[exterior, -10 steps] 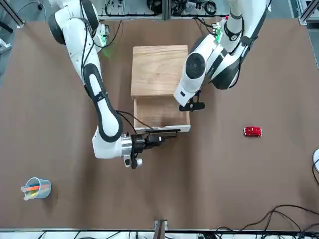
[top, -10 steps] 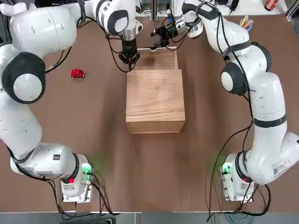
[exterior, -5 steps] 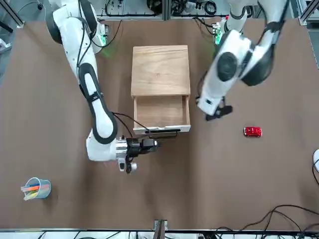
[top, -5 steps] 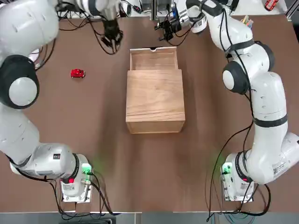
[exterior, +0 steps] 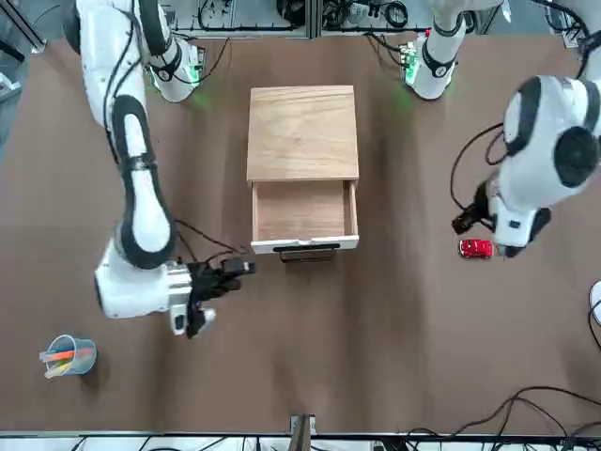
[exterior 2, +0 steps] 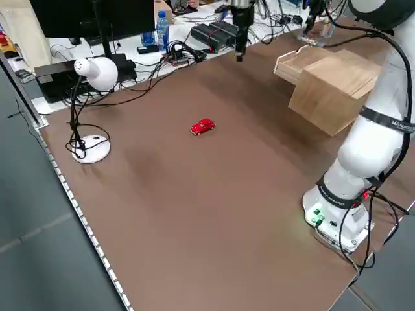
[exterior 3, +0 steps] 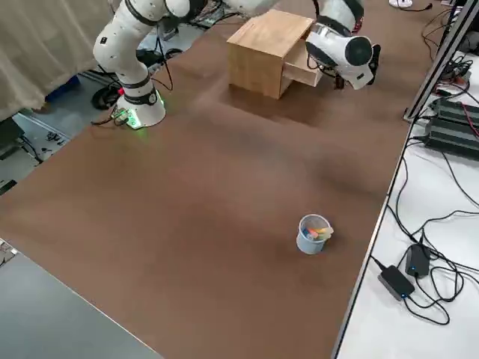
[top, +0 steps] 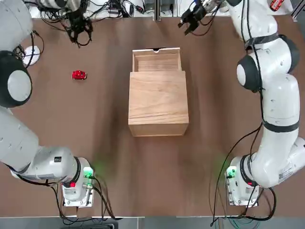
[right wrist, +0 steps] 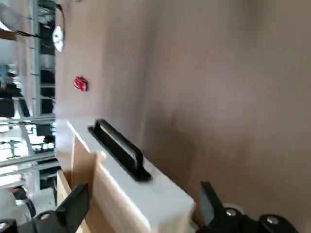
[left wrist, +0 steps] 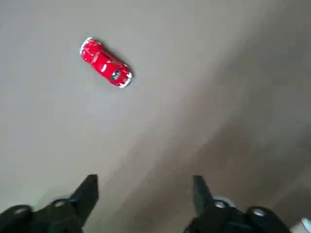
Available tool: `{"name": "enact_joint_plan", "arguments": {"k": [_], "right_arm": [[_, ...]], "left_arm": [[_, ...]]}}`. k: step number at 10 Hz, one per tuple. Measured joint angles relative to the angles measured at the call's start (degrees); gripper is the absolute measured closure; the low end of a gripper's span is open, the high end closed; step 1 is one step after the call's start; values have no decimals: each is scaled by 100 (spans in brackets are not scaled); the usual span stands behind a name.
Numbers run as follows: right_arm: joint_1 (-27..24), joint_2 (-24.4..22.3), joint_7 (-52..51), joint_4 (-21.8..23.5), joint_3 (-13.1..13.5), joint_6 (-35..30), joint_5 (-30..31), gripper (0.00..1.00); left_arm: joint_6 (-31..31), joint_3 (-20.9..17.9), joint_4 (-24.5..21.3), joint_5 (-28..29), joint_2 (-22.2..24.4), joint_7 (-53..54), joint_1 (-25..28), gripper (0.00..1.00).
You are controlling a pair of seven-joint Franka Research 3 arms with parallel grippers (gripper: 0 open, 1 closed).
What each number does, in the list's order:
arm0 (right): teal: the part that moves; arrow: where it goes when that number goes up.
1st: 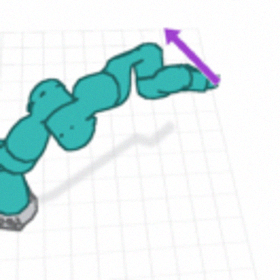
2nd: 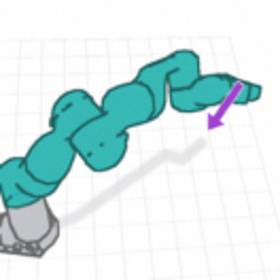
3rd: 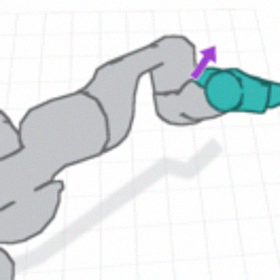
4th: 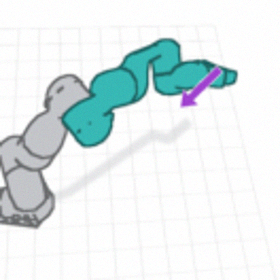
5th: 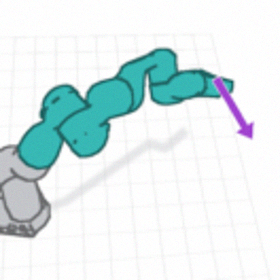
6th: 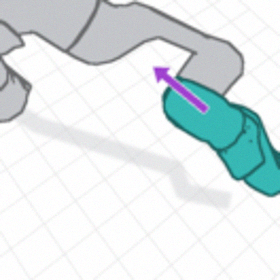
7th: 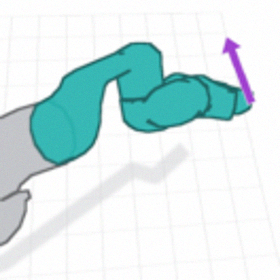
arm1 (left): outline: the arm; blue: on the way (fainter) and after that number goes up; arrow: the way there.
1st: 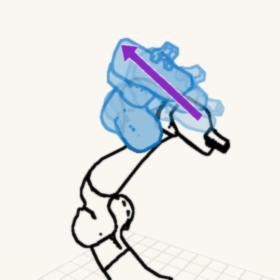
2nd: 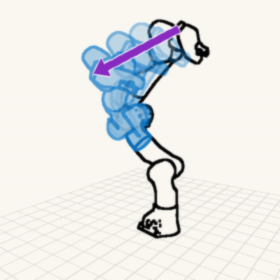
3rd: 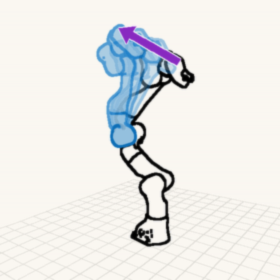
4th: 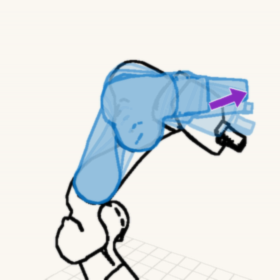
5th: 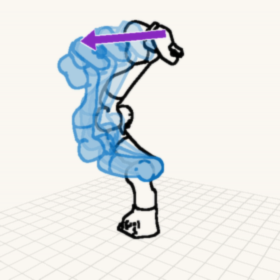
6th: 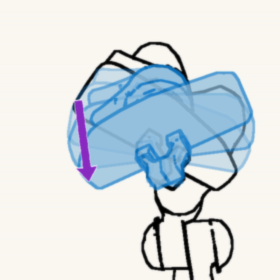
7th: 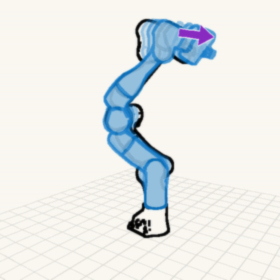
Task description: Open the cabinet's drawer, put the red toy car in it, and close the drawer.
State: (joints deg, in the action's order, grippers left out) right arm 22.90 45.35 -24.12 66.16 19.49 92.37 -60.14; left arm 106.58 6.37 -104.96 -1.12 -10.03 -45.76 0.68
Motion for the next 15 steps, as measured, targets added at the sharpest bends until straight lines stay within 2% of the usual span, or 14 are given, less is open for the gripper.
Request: {"name": "enact_joint_plan", "arguments": {"k": [1,3,4,6,8,10,12,14,15], "right_arm": [[-16,-135,1,-98,463,-583,144,0],[-13,-245,0,-319,1316,-1514,358,0],[-14,-267,0,-378,1543,-1706,606,0],[-26,-347,0,-447,1686,-1855,1456,0],[-91,-603,-4,-521,1823,-1928,2385,0],[-157,-912,7,-524,1930,-1964,2621,0],[-191,-990,7,-523,2033,-1980,2655,0],[-191,-995,17,-523,2038,-1972,2731,0],[-192,-1027,21,-527,2045,-1956,2829,0]], "left_arm": [[561,-385,-429,-240,95,3,5,0],[1555,-929,-1245,-456,278,20,25,0],[1943,-1064,-1524,-642,264,-3,62,0],[2325,-1350,-1778,-1063,79,-116,125,0],[2920,-1518,-1842,-1320,-389,-581,154,0],[3308,-1498,-1856,-1335,-965,-1135,105,0],[3717,-1500,-1854,-1344,-1315,-1281,100,0],[3953,-1498,-1855,-1346,-1531,-1292,97,4],[3983,-1499,-1853,-1350,-1555,-1300,100,12]]}}
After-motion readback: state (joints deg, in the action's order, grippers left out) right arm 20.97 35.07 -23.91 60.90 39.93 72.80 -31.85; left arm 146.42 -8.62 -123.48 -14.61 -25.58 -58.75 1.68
